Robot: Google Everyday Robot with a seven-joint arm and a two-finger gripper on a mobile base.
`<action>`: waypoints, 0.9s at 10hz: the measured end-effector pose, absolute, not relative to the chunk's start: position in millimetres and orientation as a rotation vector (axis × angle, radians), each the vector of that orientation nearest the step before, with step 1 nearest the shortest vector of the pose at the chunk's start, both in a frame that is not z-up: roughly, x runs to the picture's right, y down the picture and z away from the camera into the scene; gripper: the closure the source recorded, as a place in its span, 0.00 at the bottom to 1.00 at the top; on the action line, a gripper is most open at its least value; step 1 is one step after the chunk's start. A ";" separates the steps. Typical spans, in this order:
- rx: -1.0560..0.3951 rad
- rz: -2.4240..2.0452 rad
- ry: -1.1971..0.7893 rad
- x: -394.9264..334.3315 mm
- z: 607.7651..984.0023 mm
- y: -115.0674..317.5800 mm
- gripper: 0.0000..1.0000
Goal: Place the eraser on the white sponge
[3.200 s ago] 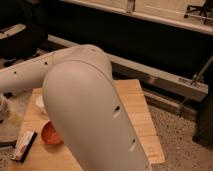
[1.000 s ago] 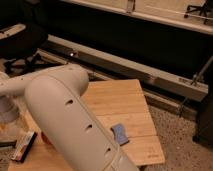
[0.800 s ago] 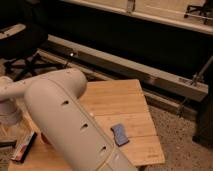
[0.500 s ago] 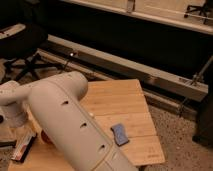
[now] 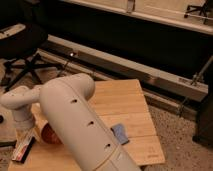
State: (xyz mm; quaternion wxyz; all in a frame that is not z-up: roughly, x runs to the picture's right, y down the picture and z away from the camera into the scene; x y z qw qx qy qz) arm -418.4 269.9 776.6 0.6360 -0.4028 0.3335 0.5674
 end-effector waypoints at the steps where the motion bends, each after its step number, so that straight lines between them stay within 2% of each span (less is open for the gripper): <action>1: -0.934 1.295 0.758 -423.6 776.1 272.5 0.65; 4: -0.959 1.302 0.695 -448.4 765.6 259.9 0.95; 5: -0.950 1.320 0.671 -447.6 761.4 245.6 0.99; 7: -0.917 1.393 0.604 -426.1 745.6 204.3 1.00; 9: -0.872 1.494 0.546 -366.9 723.4 163.6 1.00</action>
